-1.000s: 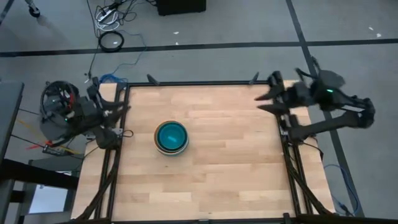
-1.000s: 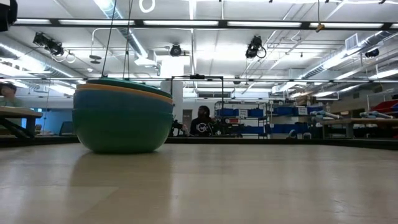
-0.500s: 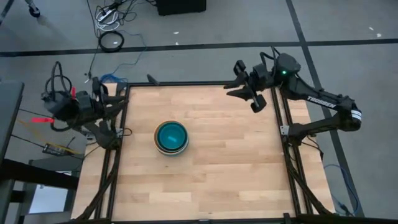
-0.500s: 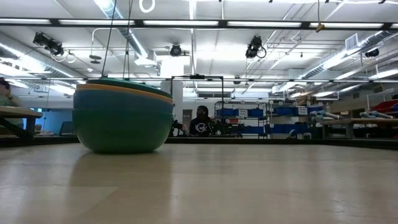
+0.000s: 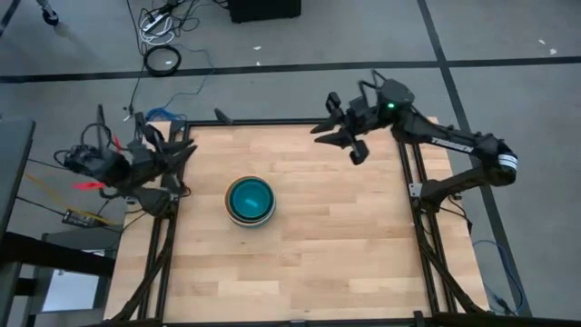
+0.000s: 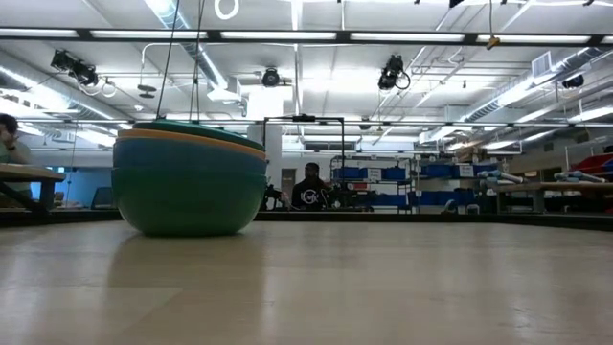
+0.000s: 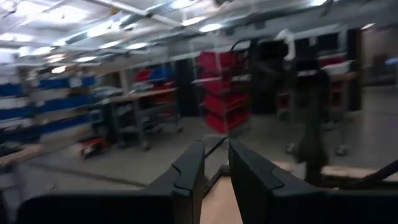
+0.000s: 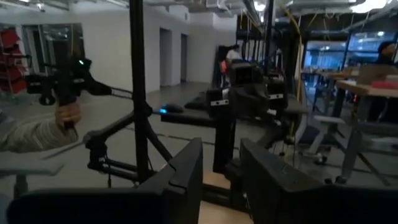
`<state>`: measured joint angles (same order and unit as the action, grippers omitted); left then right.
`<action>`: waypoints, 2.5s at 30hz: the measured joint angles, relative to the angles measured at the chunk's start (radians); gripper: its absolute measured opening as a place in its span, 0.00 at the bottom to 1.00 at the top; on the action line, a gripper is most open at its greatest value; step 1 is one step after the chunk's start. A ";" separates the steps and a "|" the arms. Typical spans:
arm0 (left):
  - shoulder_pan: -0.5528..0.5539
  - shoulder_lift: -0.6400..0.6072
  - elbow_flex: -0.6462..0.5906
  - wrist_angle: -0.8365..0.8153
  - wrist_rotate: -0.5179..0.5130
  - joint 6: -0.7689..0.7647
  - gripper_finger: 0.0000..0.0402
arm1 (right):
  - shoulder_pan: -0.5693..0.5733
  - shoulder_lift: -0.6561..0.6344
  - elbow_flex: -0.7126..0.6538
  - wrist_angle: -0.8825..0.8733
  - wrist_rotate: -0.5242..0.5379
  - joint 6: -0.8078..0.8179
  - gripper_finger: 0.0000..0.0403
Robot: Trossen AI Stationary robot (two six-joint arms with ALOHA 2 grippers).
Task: Nest bowls inside each other
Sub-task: Return to Home Position
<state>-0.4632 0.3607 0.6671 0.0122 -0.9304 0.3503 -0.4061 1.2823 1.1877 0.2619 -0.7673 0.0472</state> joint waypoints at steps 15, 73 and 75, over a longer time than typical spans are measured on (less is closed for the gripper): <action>0.327 0.050 -0.177 0.156 0.253 -0.140 0.20 | 0.037 0.123 0.000 0.168 0.000 0.039 0.24; 0.437 -0.303 -0.183 -0.222 0.415 -0.361 0.20 | -0.204 -0.652 -0.700 0.353 0.000 0.247 0.24; 0.437 -0.303 -0.183 -0.223 0.404 -0.361 0.20 | -0.260 -0.630 -0.700 0.392 -0.049 0.299 0.24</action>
<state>-0.0261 0.0582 0.4843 -0.2104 -0.5262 -0.0108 -0.6662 0.6525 0.4881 0.6542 -0.8168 0.3464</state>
